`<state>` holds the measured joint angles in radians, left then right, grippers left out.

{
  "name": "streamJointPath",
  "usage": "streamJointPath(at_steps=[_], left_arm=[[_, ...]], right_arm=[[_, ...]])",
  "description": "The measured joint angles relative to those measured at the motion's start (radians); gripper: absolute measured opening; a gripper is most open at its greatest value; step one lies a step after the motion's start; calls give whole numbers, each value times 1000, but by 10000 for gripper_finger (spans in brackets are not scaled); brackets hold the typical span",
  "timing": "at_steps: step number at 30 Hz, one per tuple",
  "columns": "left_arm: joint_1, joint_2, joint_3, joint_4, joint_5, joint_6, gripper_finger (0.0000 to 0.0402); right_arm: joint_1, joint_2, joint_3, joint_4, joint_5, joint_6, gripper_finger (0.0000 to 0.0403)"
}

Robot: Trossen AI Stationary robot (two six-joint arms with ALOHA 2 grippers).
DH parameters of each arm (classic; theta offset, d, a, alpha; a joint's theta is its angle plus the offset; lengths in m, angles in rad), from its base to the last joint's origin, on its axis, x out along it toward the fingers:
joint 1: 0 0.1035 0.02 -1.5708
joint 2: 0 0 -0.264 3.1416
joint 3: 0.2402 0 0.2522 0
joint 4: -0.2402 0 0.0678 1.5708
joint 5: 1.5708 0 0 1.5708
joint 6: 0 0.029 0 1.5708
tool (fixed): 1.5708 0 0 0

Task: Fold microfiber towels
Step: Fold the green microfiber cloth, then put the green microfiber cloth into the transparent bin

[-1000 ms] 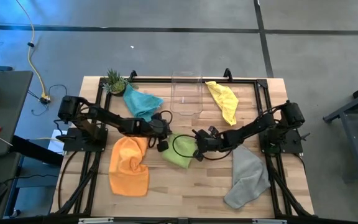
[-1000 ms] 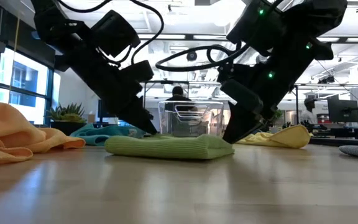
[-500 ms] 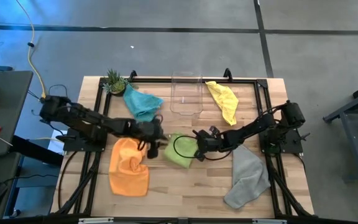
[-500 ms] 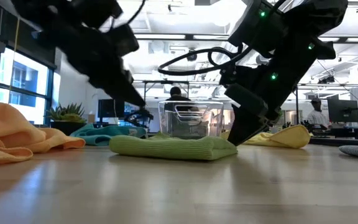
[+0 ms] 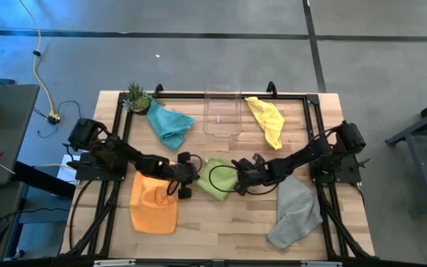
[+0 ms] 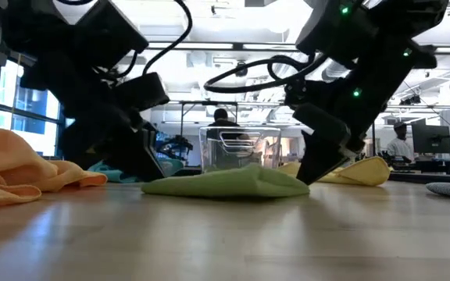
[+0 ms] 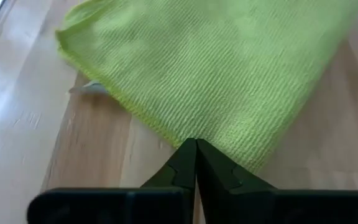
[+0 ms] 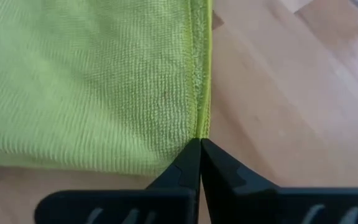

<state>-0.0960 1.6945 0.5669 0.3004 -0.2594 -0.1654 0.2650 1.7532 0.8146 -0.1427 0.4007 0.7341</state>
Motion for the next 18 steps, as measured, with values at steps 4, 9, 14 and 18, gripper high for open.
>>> streamJointPath(at_steps=[4,9,14,18], left_arm=[[25,1,0,3,-34,18,1],[58,-9,20,19,-44,97,0],[78,-56,76,-16,-40,201,0],[63,-120,83,-23,102,175,0]], right_arm=[[38,-1,0,-20,14,63,3],[82,-8,0,-41,32,126,3],[95,-43,32,-121,62,147,3],[95,-85,58,-138,69,71,3]])
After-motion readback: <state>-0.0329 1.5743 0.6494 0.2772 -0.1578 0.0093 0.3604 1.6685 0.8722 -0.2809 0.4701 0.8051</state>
